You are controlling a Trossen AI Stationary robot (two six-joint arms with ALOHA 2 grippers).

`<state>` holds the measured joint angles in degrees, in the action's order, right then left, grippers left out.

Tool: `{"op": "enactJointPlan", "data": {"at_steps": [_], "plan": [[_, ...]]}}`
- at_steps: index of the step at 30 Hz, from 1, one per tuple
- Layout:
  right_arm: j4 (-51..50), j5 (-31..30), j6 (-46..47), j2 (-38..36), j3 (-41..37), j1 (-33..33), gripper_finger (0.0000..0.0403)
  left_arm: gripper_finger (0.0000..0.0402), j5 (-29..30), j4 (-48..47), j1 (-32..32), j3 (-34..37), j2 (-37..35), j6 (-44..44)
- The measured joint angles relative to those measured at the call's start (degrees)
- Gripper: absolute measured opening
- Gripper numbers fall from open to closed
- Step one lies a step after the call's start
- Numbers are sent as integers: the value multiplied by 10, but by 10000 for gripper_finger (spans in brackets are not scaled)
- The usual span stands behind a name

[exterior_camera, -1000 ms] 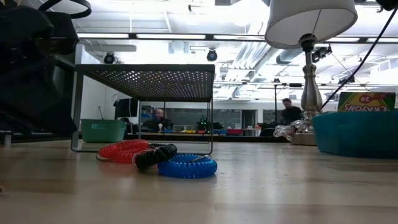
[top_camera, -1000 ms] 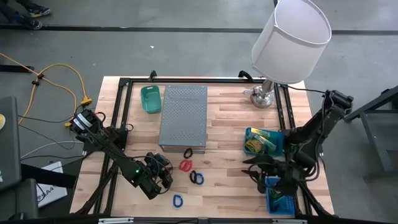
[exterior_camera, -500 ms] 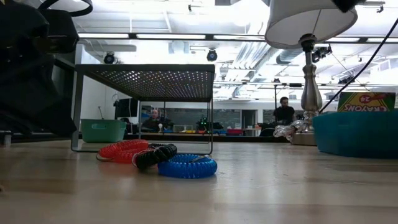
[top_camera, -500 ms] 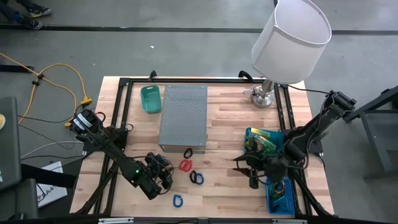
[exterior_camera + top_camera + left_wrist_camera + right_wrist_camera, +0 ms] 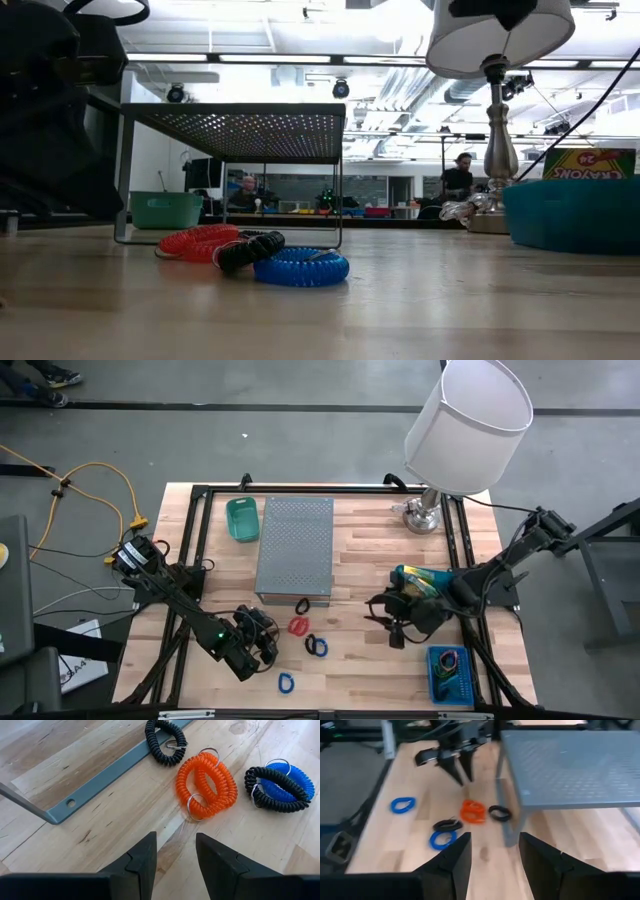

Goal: Pick & Place Office Desk Supplies
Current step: Put the left orange spring keychain into the dark green bin

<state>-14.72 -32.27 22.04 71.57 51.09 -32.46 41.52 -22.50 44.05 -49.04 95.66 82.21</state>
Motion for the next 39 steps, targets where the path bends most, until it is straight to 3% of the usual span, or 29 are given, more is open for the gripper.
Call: {"op": "enactJointPlan", "data": {"at_steps": [4, 12, 18, 24, 39], "plan": [[0, -28, 1, 0, 0, 34, 153, 132, 0, 0, 0, 0, 0, 0], [-1, 79, -54, -1, 0, 123, 153, 132, 1, 19, 0, 0, 0, -29], [-24, 98, -69, -56, -18, 153, 153, 132, 1, 22, 0, 0, 0, -31], [-7, 86, -45, -164, -115, 180, 153, 132, 1, 22, 0, 0, 0, -31], [194, 93, -22, -401, -382, 222, 153, 132, 1, 24, 0, 0, 0, -34]]}}
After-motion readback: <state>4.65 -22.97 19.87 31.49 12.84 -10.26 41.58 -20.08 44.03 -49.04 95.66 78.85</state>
